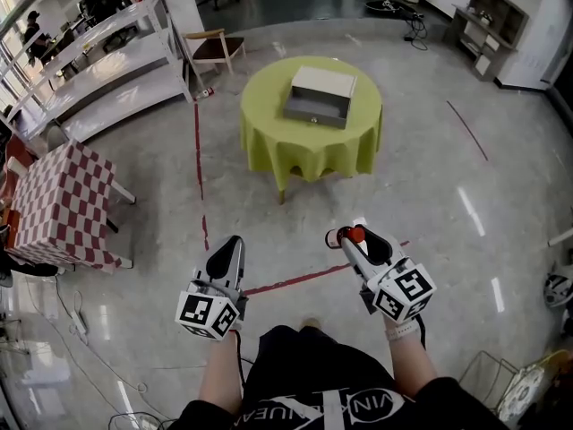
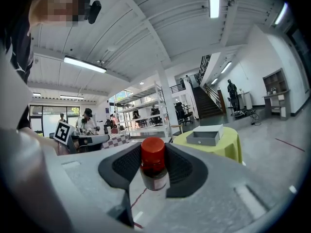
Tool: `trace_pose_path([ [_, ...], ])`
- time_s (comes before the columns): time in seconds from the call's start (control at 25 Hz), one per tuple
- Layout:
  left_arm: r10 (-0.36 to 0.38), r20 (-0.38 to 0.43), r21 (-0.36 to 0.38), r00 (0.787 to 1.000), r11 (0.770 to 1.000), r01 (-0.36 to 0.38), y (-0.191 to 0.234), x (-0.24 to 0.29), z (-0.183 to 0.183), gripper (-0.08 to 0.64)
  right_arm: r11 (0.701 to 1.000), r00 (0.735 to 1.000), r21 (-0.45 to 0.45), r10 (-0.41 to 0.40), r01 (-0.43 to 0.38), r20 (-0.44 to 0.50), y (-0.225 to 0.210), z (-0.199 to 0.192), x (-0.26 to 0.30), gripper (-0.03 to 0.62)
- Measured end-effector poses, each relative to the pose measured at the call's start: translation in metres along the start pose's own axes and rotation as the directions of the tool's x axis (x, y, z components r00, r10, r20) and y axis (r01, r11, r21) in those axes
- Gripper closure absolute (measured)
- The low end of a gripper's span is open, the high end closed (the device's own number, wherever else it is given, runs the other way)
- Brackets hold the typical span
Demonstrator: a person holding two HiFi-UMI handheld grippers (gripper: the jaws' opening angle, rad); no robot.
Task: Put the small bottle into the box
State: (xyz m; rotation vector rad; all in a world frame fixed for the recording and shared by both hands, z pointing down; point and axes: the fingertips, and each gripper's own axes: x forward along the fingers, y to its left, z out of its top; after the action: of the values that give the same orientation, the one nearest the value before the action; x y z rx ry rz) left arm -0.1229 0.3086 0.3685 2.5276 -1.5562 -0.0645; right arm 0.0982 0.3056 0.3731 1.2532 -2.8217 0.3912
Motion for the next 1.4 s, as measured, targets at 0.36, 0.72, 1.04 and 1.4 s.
trace_pose_path([
  [0.36, -0.009, -0.015, 0.004, 1.0, 1.0, 0.009, -0.001, 0.005, 0.003, 0.546, 1.0, 1.0, 0.012, 0.002, -0.002, -0.004, -0.008, -0.003, 0.004, 0.453],
  [0.72, 0.019, -0.045, 0.002, 0.999, 1.0, -0.019, 0.015, -0.001, -0.007, 0.546, 0.999, 0.999, 0.027, 0.042, -0.042, -0.014, -0.007, -0.004, 0.029, 0.453],
  [1.04, -0.002, -0.028, -0.036, 1.0, 0.999, 0.001, 0.038, 0.049, -0.007, 0.546, 0.999, 0.999, 0.021, 0.046, -0.046, 0.0, -0.028, 0.01, 0.064, 0.453],
  [1.4, -0.11, -0.06, 0.005, 0.992, 0.994, 0.111, 0.042, 0.134, -0.007, 0.546, 1.0, 1.0, 0.016, 0.013, -0.013, 0.007, -0.076, 0.033, 0.104, 0.453],
])
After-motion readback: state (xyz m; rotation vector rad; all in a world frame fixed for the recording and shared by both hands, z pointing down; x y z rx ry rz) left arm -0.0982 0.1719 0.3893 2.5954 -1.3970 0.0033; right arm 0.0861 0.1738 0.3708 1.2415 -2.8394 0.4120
